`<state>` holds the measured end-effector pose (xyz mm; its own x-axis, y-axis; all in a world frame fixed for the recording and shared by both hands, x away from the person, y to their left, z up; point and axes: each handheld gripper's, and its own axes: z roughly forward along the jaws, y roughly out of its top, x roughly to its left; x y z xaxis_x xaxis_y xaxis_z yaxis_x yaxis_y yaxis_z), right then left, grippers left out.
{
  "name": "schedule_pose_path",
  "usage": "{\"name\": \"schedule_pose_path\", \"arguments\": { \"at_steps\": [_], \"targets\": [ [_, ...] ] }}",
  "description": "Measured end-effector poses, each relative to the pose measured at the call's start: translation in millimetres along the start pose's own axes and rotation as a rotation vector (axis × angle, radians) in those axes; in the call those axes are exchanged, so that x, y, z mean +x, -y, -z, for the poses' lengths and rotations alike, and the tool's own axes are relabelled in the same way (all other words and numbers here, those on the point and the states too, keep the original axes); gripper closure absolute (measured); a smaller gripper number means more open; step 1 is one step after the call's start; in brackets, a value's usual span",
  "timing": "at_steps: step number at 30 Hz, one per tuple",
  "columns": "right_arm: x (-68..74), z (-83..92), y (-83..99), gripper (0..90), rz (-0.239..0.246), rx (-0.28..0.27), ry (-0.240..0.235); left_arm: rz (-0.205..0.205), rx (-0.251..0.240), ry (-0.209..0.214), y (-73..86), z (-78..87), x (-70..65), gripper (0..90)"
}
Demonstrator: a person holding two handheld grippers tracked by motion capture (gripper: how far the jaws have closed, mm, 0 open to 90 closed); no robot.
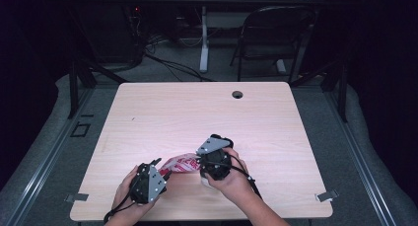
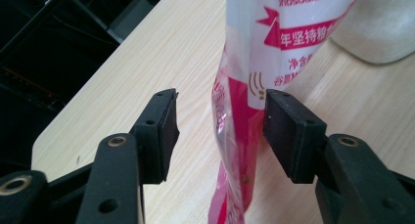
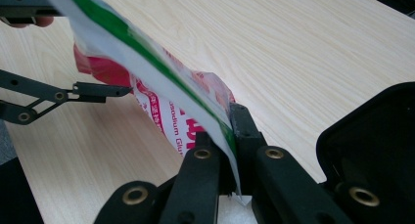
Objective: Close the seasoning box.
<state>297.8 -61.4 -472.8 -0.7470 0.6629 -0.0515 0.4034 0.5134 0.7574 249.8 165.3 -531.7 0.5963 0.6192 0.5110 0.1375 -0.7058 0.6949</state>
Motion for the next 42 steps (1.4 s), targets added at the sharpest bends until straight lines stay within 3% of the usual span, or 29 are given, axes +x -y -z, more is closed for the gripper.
{"name": "schedule_pose_path", "arguments": {
  "at_steps": [6, 10, 18, 30, 36, 42],
  "targets": [
    [1.9, -2.8, -1.8, 90.0, 0.009, 0.006, 0.000, 0.007, -0.021, 0.006, -6.9, 5.8, 2.7, 45.4],
    [4.1, -4.8, -3.3, 89.9, 0.024, 0.010, 0.000, 0.035, -0.040, 0.013, -13.3, 9.4, 5.6, 48.7],
    [8.5, -9.4, -3.8, 89.8, 0.023, 0.010, -0.006, 0.033, -0.042, 0.008, -21.0, 12.2, 7.3, 53.1],
    [12.4, -10.6, -4.8, 89.7, 0.035, 0.013, -0.015, 0.088, -0.068, 0.062, -25.8, 13.1, 8.2, 57.2],
    [13.5, -10.4, -4.9, 89.5, 0.036, 0.013, -0.017, 0.083, -0.070, 0.034, -28.3, 11.1, 5.6, 61.7],
    [14.2, -10.3, -5.1, 88.2, 0.040, 0.013, -0.022, 0.058, -0.070, 0.048, -28.9, 10.8, 1.1, 71.4]
  ]
}}
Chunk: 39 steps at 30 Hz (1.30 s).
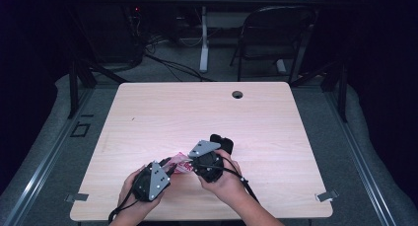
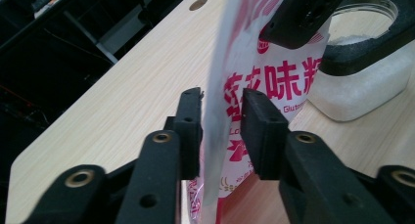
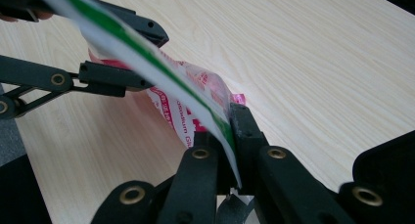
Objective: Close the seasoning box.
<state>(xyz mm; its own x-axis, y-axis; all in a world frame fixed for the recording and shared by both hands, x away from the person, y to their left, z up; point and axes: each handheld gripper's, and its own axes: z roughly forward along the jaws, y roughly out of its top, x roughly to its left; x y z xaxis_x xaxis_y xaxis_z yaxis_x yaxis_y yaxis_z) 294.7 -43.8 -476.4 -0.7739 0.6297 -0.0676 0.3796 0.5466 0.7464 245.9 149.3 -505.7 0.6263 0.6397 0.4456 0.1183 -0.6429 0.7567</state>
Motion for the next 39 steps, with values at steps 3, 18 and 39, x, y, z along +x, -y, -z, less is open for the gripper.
{"name": "schedule_pose_path", "arguments": {
  "at_steps": [3, 18, 39],
  "targets": [
    [1.0, -0.1, 0.3, 86.3, -0.011, -0.010, -0.012, 0.003, -0.008, 0.002, 0.8, 0.8, -0.2, 76.6],
    [-0.6, 8.8, 5.9, 56.2, -0.052, -0.060, -0.050, 0.035, -0.019, 0.060, 3.9, 3.0, 3.4, 89.4],
    [-17.7, 31.1, 29.1, 45.1, -0.127, -0.132, -0.020, 0.127, -0.048, 0.017, 10.2, 11.9, 26.9, 89.9]
  ]
}}
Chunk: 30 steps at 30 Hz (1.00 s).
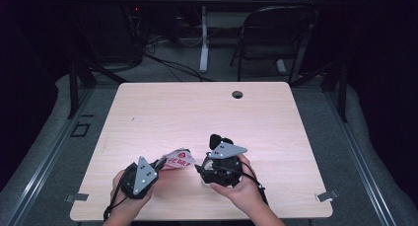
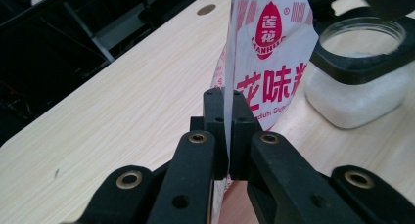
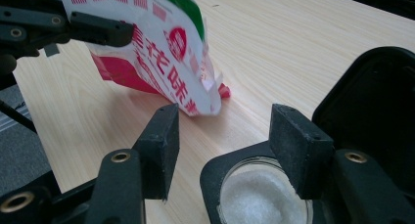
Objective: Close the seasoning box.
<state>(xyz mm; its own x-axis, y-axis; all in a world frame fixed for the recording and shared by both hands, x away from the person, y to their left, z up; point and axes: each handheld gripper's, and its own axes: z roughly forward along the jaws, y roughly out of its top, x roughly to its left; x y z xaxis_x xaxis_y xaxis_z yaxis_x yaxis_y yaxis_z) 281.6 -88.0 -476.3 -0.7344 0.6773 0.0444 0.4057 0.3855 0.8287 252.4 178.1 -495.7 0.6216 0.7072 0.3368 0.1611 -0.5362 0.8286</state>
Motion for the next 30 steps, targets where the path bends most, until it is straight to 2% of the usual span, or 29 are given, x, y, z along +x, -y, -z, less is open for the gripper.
{"name": "schedule_pose_path", "arguments": {
  "at_steps": [17, 30],
  "targets": [
    [-8.6, 12.6, 6.5, 45.1, -0.037, -0.045, 0.015, 0.089, -0.028, -0.088, 3.5, 17.0, 35.6, 90.0],
    [-15.2, 16.6, 11.3, 44.8, -0.045, -0.041, 0.044, 0.144, -0.024, -0.174, 14.6, 27.5, 59.6, 89.9]
  ]
}}
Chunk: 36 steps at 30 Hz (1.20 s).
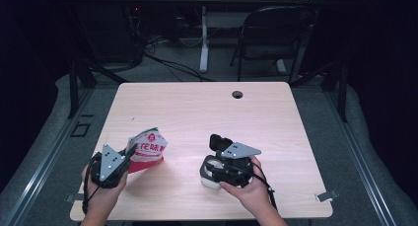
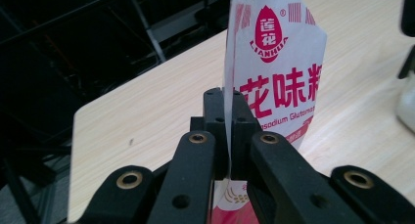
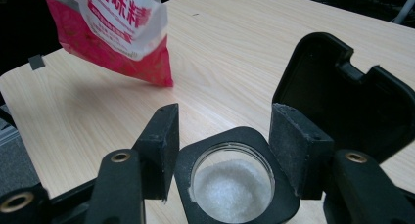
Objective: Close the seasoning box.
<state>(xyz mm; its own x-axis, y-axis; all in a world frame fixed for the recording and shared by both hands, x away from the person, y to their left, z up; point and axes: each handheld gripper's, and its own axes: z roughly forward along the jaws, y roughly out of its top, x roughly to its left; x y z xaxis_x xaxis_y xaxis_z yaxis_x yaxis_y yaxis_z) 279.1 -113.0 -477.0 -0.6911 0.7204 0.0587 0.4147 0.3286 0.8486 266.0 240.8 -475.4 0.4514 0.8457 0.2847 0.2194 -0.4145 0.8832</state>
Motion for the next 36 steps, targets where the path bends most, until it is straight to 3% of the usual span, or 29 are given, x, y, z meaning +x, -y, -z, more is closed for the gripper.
{"name": "schedule_pose_path", "arguments": {
  "at_steps": [16, 18, 23, 36],
  "targets": [
    [-7.7, 2.2, 3.5, 44.2, -0.030, 0.004, 0.007, 0.051, 0.014, -0.098, 7.4, 1.6, 21.3, 89.9],
    [-9.0, 2.5, 4.0, 44.2, -0.033, 0.007, 0.009, 0.049, 0.013, -0.131, 7.2, 1.1, 22.1, 89.9],
    [-11.1, 3.6, 5.4, 44.2, -0.041, 0.004, 0.014, 0.063, 0.010, -0.165, 9.0, 2.8, 28.7, 89.9],
    [-13.9, 5.1, 5.9, 44.2, -0.055, -0.003, 0.021, 0.076, 0.041, -0.108, 13.5, -2.3, 25.5, 89.9]
  ]
}}
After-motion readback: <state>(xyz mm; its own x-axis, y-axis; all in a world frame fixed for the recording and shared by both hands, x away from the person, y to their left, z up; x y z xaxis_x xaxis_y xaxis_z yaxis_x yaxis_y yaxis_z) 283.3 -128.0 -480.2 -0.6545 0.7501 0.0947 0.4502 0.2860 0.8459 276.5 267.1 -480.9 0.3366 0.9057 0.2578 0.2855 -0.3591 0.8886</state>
